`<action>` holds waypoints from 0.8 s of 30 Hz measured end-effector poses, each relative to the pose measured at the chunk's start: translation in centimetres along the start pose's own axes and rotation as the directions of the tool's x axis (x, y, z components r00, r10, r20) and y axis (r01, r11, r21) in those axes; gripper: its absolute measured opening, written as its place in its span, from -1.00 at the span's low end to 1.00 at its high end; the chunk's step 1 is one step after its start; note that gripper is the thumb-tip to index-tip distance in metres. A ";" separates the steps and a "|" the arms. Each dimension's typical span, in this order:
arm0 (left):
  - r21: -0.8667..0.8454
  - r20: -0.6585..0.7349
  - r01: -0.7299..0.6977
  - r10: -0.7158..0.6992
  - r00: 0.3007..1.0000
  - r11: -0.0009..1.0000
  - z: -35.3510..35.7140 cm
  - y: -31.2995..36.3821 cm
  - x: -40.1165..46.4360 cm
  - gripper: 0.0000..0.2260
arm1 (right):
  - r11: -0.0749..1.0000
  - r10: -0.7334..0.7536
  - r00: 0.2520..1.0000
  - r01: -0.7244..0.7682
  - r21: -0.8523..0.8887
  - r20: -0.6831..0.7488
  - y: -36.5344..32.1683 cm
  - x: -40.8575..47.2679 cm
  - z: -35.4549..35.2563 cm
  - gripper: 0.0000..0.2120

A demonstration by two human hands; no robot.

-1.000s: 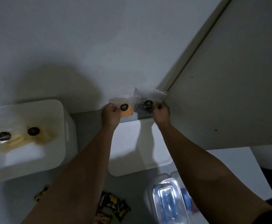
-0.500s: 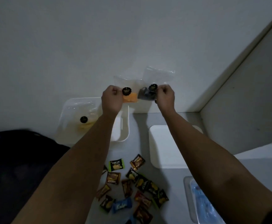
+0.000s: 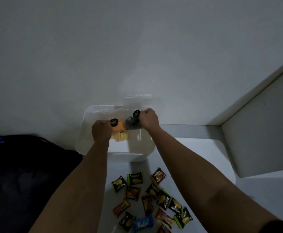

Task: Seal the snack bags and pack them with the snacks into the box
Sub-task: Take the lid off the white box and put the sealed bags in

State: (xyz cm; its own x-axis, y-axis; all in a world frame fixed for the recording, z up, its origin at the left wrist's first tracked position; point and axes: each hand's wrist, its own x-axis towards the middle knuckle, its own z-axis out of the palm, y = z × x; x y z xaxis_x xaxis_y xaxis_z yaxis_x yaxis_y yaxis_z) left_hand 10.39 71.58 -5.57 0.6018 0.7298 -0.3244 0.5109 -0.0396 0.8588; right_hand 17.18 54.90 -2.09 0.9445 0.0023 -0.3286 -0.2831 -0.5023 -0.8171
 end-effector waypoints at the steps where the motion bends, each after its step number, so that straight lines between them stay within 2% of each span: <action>1: -0.008 0.010 0.040 -0.040 0.999 0.999 0.1 -0.4 0.6 -0.76 | 1.000 0.027 0.999 -0.027 -0.013 0.018 0.4 0.2 0.8 -0.76; 6: -0.081 0.089 0.164 -0.157 0.984 0.983 1.3 -2.4 3.4 -0.75 | 0.992 0.124 0.991 -0.122 -0.045 0.050 2.3 2.3 4.1 -0.73; 10: 0.071 0.098 0.184 -0.191 0.977 0.980 2.1 -3.9 4.5 -0.78 | 0.972 0.235 0.971 -0.234 -0.024 0.041 4.1 3.8 6.2 -0.70; 13: 0.110 0.166 0.178 -0.195 0.967 0.978 2.2 -4.4 4.5 -0.82 | 0.960 0.278 0.960 -0.277 -0.038 0.037 5.8 5.2 7.5 -0.56; 16: 0.102 0.171 0.209 -0.224 0.959 0.973 1.8 -4.3 4.3 -0.67 | 0.948 0.315 0.947 -0.313 -0.054 0.058 6.2 5.7 7.8 -0.48; 21: 0.159 0.094 0.120 -0.136 0.986 0.980 0.9 -2.3 2.3 -0.68 | 0.966 0.251 0.962 -0.243 -0.083 0.109 3.2 2.3 4.8 -0.62; 23: 0.135 0.053 0.102 -0.110 0.993 0.986 0.5 -0.6 -0.1 -0.62 | 0.980 0.197 0.970 -0.190 -0.062 0.144 2.4 0.3 3.0 -0.69; 24: 0.120 0.046 0.097 -0.103 0.994 0.988 0.5 0.1 -1.2 -0.57 | 0.987 0.157 0.977 -0.148 -0.066 0.147 2.1 -0.7 2.0 -0.65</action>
State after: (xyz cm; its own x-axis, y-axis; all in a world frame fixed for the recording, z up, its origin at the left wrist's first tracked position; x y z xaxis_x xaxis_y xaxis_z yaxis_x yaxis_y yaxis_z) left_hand 10.02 70.38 -5.33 0.5738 0.6978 -0.4287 0.6363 -0.0502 0.7698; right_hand 15.58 55.55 -4.48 0.8536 0.0506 -0.5185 -0.4085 -0.5526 -0.7264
